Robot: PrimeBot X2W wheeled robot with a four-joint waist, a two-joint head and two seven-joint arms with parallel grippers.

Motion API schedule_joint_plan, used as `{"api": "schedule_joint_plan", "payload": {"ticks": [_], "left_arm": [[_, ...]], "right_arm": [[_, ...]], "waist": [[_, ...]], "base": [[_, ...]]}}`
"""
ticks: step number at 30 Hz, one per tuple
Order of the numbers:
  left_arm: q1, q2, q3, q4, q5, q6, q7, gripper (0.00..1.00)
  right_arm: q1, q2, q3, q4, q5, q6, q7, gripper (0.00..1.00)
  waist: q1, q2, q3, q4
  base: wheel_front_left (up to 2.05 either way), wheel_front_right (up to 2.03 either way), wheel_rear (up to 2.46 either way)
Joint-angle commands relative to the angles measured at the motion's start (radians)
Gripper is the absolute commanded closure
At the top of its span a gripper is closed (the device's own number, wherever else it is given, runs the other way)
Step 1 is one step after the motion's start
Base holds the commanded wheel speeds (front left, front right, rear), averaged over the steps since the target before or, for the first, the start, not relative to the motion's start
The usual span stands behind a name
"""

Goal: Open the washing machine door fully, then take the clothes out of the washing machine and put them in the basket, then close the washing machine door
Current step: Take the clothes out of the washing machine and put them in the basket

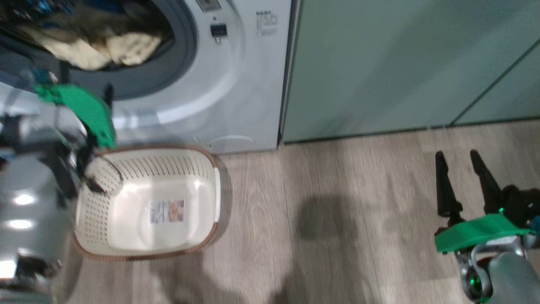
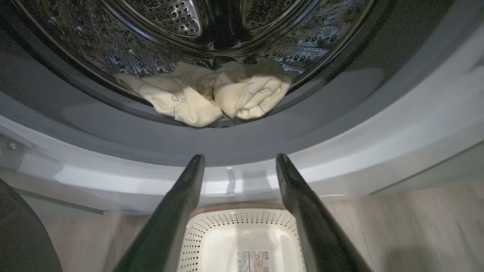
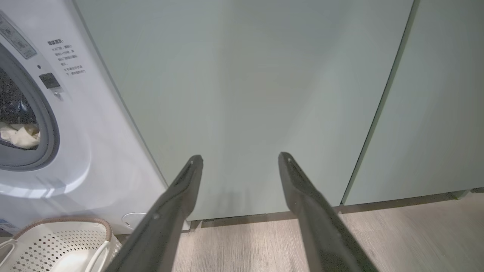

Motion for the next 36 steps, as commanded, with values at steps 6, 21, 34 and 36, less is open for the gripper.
{"api": "schedule_joint_plan", "payload": {"ticks": [6,21,34,36], "left_arm": [[-0.202,0.121,0.026,0.002,0.014,0.019,0.079,0.0],[-0.454,0.183,0.016,0.025,0.034,0.091,0.213,0.0],[-0.575,0.21,-0.017,0.084,0.073,0.162,0.263,0.0],[-0.582,0.213,-0.021,0.093,0.079,0.177,0.268,0.0]], "right_arm": [[-0.089,0.004,0.01,-0.053,0.005,0.004,-0.01,0.0],[-0.173,0.006,0.011,-0.082,0.037,0.004,-0.01,0.0],[-0.22,0.006,0.02,-0.093,0.049,0.004,-0.01,0.0],[-0.222,0.006,0.021,-0.095,0.05,0.004,-0.01,0.0]], "waist": [[-0.0002,0.0,0.155,-0.023],[-0.0002,0.0,0.327,-0.043],[-0.0002,0.0,0.414,-0.059],[-0.0002,0.0,0.424,-0.058]], "base": [[0.0,0.0,0.0],[0.0,0.0,0.0],[0.0,0.0,0.0],[0.0,0.0,0.0]]}}
